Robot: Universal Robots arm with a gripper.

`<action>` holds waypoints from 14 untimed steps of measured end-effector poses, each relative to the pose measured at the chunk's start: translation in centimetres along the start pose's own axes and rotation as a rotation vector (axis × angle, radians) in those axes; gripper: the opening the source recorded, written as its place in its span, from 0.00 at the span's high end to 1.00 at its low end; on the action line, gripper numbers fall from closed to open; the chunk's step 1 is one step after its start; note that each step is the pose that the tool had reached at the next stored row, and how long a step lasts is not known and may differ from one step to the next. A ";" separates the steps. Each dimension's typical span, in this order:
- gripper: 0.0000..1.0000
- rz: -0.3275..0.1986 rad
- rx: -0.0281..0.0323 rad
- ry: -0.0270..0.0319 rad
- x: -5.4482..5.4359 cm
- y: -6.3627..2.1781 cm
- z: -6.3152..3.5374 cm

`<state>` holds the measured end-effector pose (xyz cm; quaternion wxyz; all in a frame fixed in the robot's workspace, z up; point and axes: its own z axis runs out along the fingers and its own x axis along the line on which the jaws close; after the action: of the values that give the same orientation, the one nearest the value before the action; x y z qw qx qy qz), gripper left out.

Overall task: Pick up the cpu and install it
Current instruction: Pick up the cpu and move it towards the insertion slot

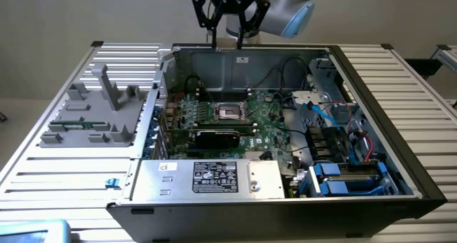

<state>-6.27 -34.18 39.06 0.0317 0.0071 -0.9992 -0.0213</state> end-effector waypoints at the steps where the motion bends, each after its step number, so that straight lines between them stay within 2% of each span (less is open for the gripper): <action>1: 0.44 0.000 0.0000 0.0000 -0.1 -0.01 0.17; 6: 0.44 0.002 0.0000 0.0000 -0.4 -0.05 1.03; 9: 0.44 0.005 -0.0002 -0.0002 -0.5 -0.02 1.19; 14: 0.44 0.005 -0.0003 -0.0012 -0.5 0.69 1.22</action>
<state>-5.88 -33.43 37.84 0.0312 0.0045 -0.9993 -0.0213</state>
